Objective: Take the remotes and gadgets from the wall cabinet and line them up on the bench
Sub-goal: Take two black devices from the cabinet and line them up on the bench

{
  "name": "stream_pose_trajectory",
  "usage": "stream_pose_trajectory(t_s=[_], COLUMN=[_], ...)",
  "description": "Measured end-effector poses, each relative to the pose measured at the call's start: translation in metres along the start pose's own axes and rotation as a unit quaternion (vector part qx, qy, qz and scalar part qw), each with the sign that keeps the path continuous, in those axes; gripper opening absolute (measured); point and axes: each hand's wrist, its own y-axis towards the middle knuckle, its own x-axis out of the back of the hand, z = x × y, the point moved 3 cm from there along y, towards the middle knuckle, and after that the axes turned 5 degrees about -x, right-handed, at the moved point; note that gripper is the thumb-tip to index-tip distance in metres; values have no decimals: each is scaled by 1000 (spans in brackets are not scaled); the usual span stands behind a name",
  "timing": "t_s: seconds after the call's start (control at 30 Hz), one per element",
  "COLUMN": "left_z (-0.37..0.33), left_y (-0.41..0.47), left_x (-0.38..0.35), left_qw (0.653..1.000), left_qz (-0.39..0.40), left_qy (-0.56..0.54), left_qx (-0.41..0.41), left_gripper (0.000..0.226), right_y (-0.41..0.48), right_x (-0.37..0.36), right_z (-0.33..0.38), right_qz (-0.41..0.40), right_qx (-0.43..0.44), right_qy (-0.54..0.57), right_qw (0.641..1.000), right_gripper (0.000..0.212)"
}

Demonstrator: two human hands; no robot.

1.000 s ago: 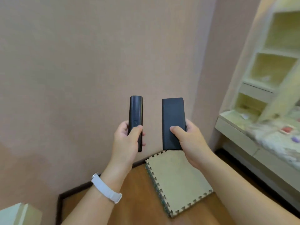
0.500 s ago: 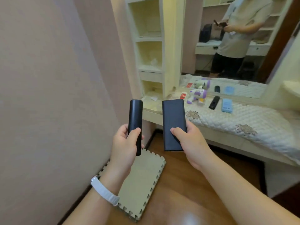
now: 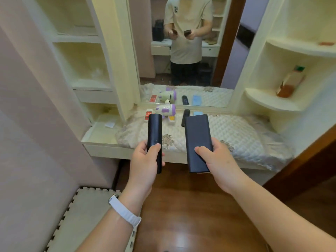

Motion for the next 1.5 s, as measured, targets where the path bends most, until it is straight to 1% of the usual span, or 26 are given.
stream_pose_trajectory(t_s=[0.2, 0.37, 0.53, 0.7, 0.87, 1.0, 1.1, 1.23, 1.37, 1.5], left_z=[14, 18, 32, 56, 69, 72, 82, 95, 112, 139], left_y=[83, 115, 147, 182, 220, 247, 263, 274, 294, 321], left_x=[-52, -107, -160, -213, -274, -329, -358, -376, -383, -385], left_qw=[997, 993, 991, 992, 995, 993, 993, 992, 991, 984], left_qz=[64, 107, 127, 119, 71, 67, 46, 34, 19, 42], left_qy=[-28, -30, -16, 6, 49, 91, 100, 100, 93, 105], left_qx=[20, 25, 35, 44, 50, 42, 42, 71, 98, 136], left_gripper=[12, 13, 10, 8, 7, 5, 4, 5, 2, 6], right_y=[54, 86, 131, 191, 258, 302, 332, 361, 391, 423], right_x=[30, 71, 113, 156, 207, 247, 271, 286, 293, 291], right_z=[17, 24, 18, -2, -7, -8, -13, -17, -26, -44], right_qz=[-81, -141, -166, -143, -97, -46, -22, -20, -15, -23], right_qx=[4, 1, -8, -29, -57, -74, -81, -104, -119, -138], right_qy=[-14, 1, 14, 24, 43, 46, 49, 60, 44, 21], right_qw=[997, 990, 986, 989, 993, 995, 995, 992, 992, 990], right_gripper=[16, 17, 19, 17, 16, 18, 19, 18, 18, 16])
